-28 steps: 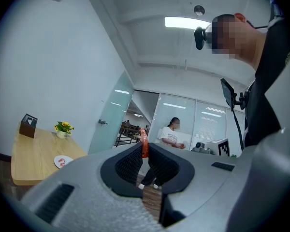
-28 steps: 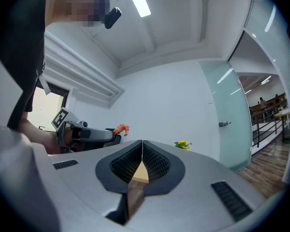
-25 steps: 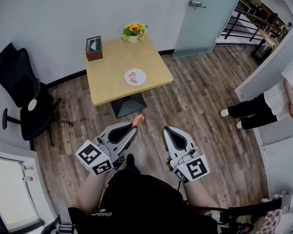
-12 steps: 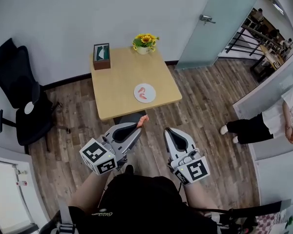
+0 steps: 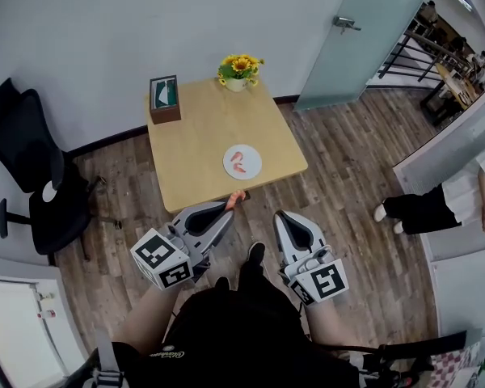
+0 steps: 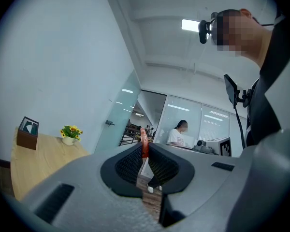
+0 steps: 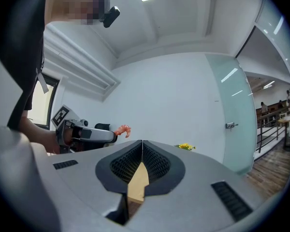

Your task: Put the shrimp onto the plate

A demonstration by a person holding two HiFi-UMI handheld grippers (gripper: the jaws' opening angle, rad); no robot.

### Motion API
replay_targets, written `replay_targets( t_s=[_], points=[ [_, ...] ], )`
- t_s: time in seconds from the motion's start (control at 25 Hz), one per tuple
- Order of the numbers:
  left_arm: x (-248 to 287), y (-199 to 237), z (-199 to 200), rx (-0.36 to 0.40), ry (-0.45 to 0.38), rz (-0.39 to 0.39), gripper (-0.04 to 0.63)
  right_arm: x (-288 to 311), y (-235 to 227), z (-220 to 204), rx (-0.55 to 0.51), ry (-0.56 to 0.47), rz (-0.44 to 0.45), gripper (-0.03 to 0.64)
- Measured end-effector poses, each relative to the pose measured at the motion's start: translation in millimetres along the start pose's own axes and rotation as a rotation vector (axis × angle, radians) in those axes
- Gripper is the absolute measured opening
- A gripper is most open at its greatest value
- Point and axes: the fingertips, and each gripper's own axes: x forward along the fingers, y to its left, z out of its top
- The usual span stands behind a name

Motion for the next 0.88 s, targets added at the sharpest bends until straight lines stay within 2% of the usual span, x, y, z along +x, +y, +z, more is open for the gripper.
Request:
replay_targets(
  t_s=[0.36,0.88],
  points=[
    [50,46,1,-0.009,0.018,0.031,0.037,39,-55,-12,0.024,-0.001,0.027,0.006],
    [153,92,20,0.020,0.043,0.088,0.037,83,-168,-8,0.060,-0.017,0.064,0.006]
  ],
)
